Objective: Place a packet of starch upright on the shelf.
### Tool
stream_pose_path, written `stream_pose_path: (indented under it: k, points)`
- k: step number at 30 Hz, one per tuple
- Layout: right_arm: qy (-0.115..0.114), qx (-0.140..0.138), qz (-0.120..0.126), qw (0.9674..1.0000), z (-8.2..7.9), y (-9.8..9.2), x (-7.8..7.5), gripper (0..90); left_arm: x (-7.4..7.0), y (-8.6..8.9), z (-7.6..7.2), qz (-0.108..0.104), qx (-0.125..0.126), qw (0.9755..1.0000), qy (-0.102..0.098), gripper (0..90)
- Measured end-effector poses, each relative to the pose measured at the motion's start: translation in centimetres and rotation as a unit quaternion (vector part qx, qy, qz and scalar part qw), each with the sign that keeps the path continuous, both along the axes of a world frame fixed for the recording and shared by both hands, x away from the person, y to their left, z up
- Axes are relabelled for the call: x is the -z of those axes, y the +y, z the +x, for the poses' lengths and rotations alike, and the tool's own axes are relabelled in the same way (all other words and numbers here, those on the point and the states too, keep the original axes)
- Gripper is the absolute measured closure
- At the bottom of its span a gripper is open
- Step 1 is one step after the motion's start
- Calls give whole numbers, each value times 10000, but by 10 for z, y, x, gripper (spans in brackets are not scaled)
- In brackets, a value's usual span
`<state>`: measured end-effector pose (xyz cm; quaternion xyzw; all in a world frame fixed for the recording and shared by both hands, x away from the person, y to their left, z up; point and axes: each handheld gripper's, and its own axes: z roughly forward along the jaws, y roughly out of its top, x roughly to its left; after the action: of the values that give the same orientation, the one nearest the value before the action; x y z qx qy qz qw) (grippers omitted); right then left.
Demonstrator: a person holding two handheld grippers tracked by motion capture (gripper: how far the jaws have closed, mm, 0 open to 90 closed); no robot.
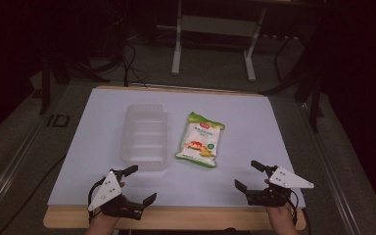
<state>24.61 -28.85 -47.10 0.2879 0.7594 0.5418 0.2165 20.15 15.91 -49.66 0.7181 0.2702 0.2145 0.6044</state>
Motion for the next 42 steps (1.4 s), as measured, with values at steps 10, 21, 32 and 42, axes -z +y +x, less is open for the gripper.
stream_pose_path:
  k: [10,21,32,42]
  points:
    - [155,-226,293,9992,1,2,-6,101,0,-1,0,3,-2,10000,-9,0]
    - [-280,-214,403,9986,4,5,-53,100,0,0,0,-26,-9,10000,-18,0]
    - [-481,-190,216,9984,25,14,-78,100,0,0,0,-31,-3,10000,10,0]
    - [-583,-125,179,9981,54,29,-89,100,0,0,0,-30,-9,10000,21,0]
